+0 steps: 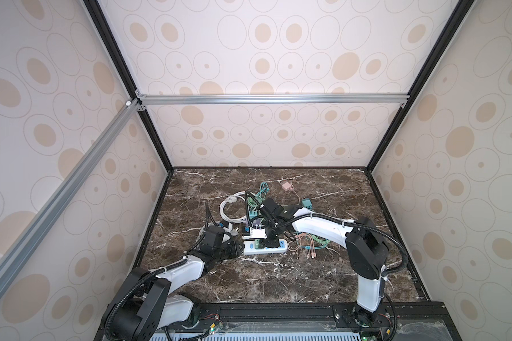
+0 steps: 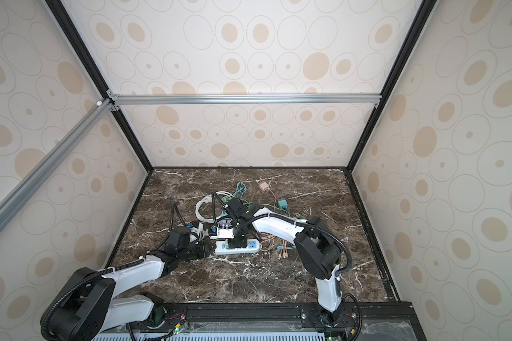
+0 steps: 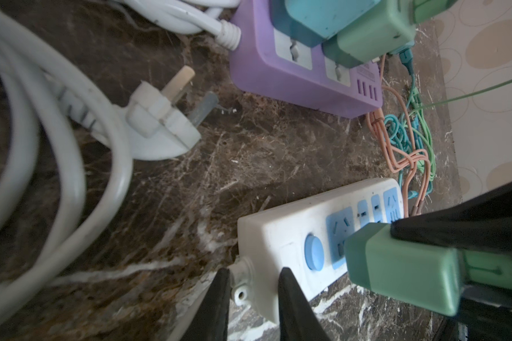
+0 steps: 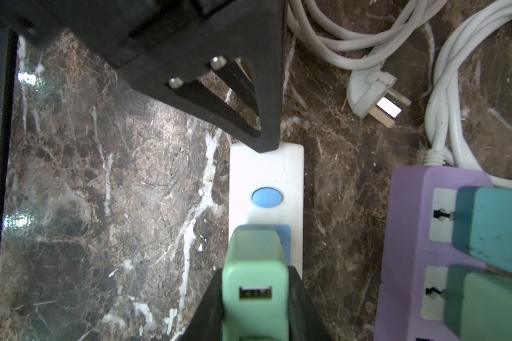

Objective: Insert the plug
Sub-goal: 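Align the green charger prongs over the nearest white strip socket with the right gripper, then press the green charger into the socket and open the right gripper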

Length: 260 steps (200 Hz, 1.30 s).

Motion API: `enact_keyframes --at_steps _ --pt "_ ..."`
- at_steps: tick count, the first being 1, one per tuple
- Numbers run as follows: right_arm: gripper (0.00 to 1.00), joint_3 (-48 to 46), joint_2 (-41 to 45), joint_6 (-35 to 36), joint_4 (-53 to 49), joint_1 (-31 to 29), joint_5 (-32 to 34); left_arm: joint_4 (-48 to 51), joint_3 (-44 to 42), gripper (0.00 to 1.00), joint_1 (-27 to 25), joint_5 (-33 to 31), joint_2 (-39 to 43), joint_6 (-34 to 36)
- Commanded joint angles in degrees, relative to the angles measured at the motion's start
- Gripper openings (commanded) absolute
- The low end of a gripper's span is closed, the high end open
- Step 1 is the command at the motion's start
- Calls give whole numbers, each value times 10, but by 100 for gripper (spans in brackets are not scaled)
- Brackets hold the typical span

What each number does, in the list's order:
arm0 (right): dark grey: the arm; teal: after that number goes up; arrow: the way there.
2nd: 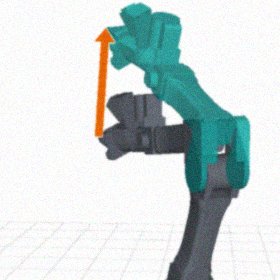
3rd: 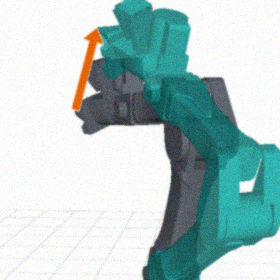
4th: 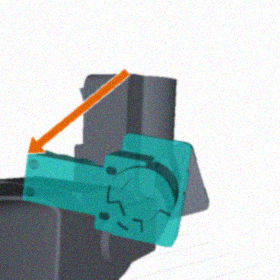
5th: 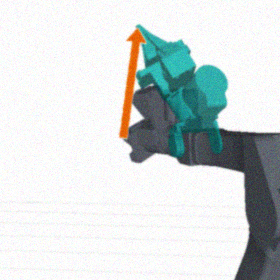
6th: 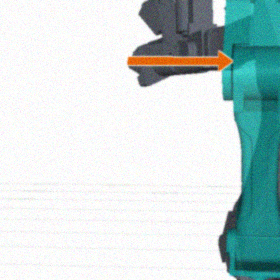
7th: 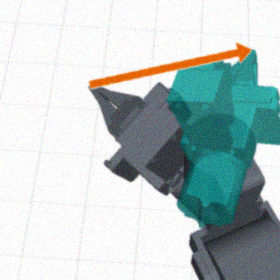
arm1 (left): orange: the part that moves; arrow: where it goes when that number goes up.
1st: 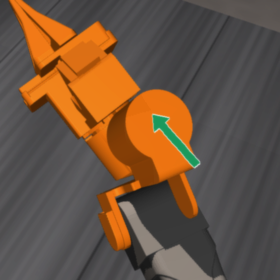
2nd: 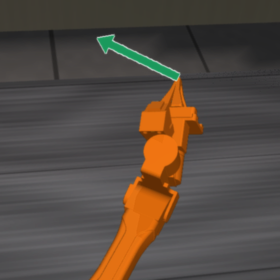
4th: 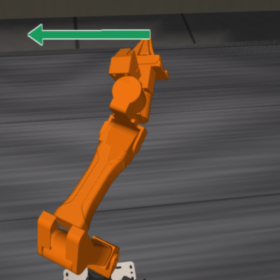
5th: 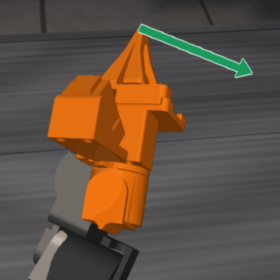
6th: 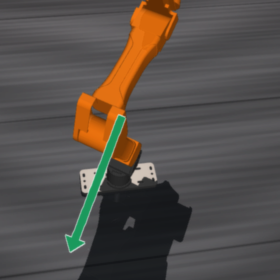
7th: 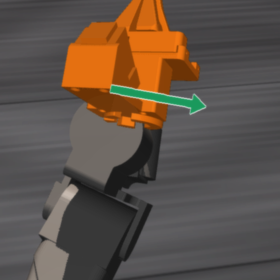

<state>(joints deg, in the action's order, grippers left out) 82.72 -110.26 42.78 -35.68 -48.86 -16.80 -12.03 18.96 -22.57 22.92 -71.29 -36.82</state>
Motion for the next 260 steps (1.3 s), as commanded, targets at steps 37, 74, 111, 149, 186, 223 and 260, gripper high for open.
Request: enact_keyframes --at_steps 37,74,111,149,186,223,260 --pt "6 3 -33 17 -23 -4 36 16 9 29 -2 -13 8 10" --pt "5 0 -36 17 -21 -4 40 16 9 29 -2 -11 8 10" --pt "5 0 -44 18 -25 -5 49 17 9 29 -2 -13 10 10" --pt "5 -2 -44 12 -22 -5 52 18 10 29 -2 -14 12 12" --pt "9 -1 -41 3 -19 -4 51 26 13 29 -2 -22 23 11" --pt "21 8 -25 -26 -14 -5 40 40 19 31 -2 -32 43 10" --pt "29 2 14 -54 11 -3 24 55 37 35 -1 -40 55 15"
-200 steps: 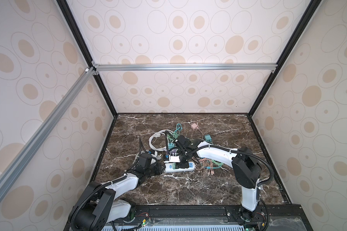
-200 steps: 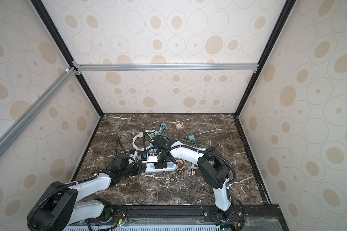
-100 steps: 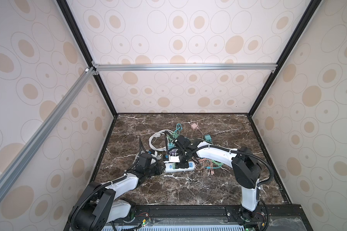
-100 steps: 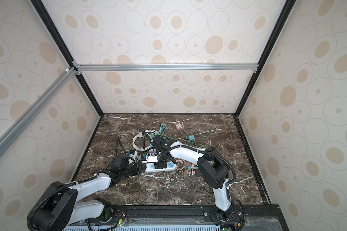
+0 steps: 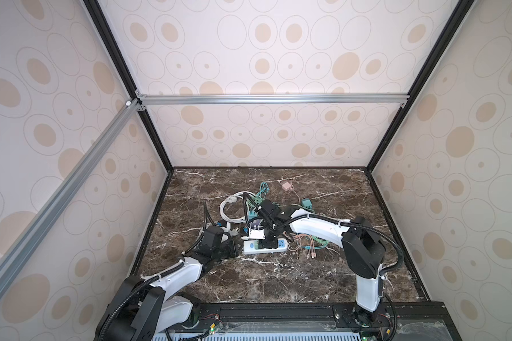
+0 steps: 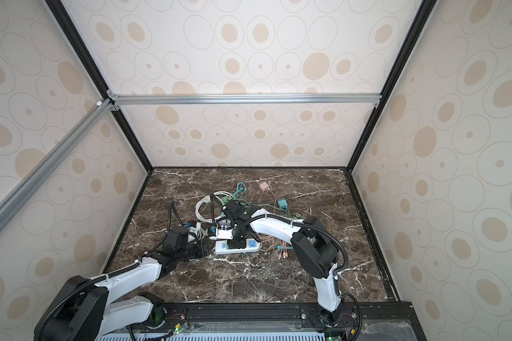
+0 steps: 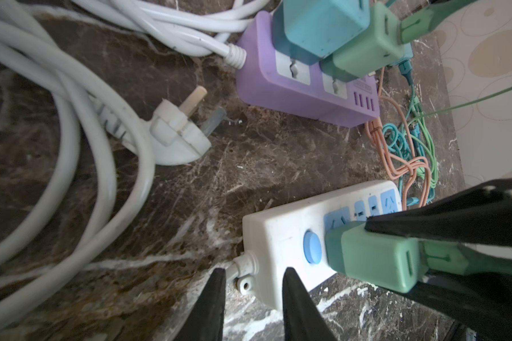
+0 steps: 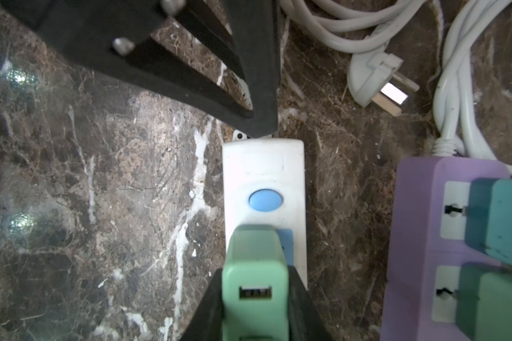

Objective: Insert the plug
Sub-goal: 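Press the green charger into the socket and open the right gripper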

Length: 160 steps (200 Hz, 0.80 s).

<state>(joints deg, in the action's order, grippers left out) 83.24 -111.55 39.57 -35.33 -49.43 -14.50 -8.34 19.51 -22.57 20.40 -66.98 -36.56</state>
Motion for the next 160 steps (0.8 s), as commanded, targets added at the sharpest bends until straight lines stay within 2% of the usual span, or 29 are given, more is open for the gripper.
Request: enact_keyframes --at_steps 1,64,103,160 --pt "29 -3 28 -22 8 2 0 19 31 35 -1 -15 12 12" --pt "45 2 62 -46 8 3 -18 18 41 40 0 -18 16 13" --pt "49 11 73 -64 -16 2 -30 44 63 43 1 -29 22 29" --pt "53 -43 126 -97 -9 3 -37 52 79 50 11 -27 26 42"
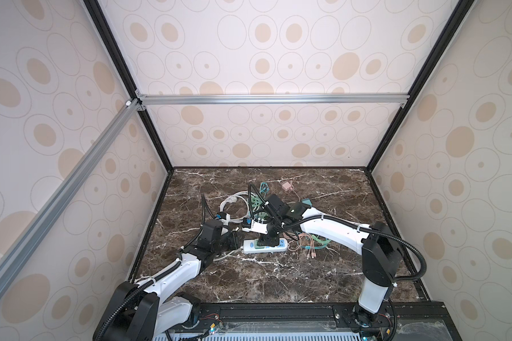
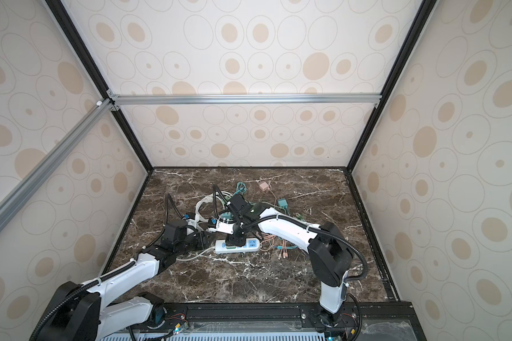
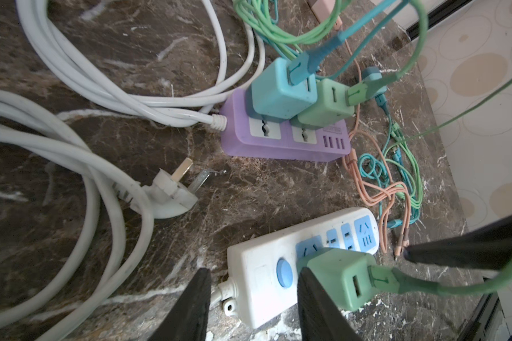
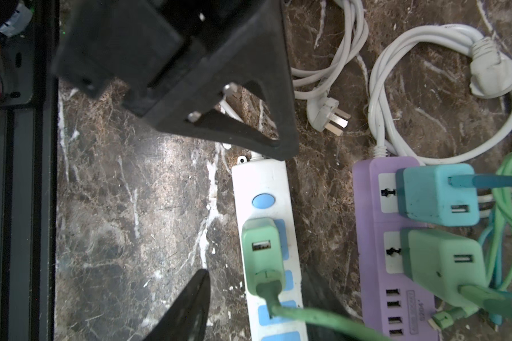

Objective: Insert the plug
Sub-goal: 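Press the green charger into the socket and open the right gripper, then raise the right gripper and move it over the loose pink charger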

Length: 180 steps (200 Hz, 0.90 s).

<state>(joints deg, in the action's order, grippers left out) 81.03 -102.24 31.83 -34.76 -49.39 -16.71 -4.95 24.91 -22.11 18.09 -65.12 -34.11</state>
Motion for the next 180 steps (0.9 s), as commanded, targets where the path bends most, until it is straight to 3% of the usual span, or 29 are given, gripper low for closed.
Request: enact_keyframes --at_steps 1,58,109,152,180 --pt "53 -22 34 -20 -14 2 -16 18 26 50 6 -4 7 18" --pt "61 -96 145 -50 13 9 -110 28 43 53 21 0 15 25" --pt "61 -109 202 -66 22 39 -181 31 50 53 27 7 20 26" --pt "61 -131 247 -108 83 71 -174 39 50 54 29 5 40 28" --pt "60 -146 270 -156 135 100 -117 41 50 54 31 3 47 28"
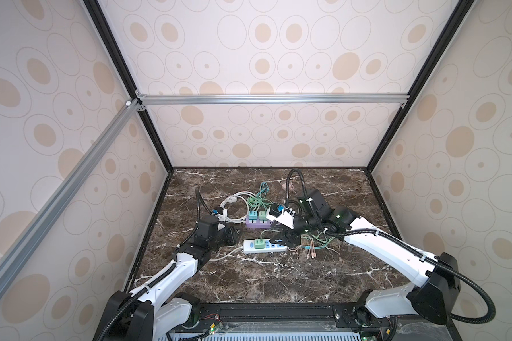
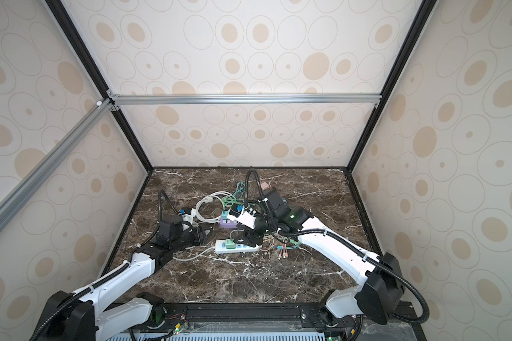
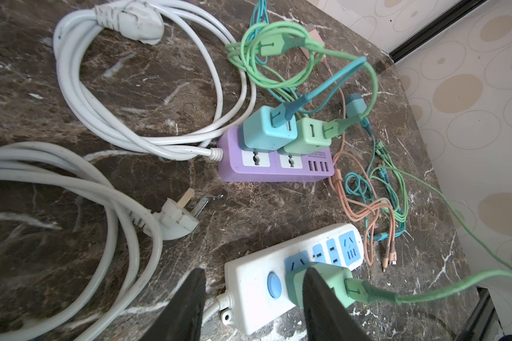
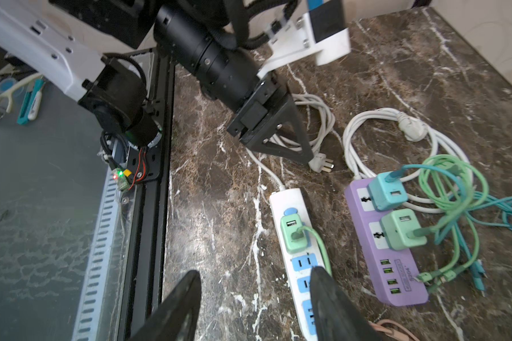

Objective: Insert the plug
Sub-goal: 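Raise the right gripper and move it over the loose pink charger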

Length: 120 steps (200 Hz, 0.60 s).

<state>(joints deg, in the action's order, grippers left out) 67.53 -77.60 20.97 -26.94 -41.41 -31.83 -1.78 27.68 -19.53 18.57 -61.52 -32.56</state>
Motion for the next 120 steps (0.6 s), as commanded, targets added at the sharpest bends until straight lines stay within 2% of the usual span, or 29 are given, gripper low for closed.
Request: enact_keyframes --at_steps 1,32,60,86,100,120 --pt "60 -11 24 -48 59 21 37 9 22 54 5 -1 10 13" --pt "59 1 8 -103 83 68 108 9 23 54 6 -6 12 14" --pt "57 39 -41 -125 71 101 184 17 27 56 7 -17 19 18" --pt "57 83 -99 -125 61 124 230 23 30 64 7 -21 37 25" --pt "57 107 -134 -126 61 140 237 27 29 71 7 -29 52 29" --pt "57 146 -193 -126 67 162 254 28 25 76 8 -43 73 32"
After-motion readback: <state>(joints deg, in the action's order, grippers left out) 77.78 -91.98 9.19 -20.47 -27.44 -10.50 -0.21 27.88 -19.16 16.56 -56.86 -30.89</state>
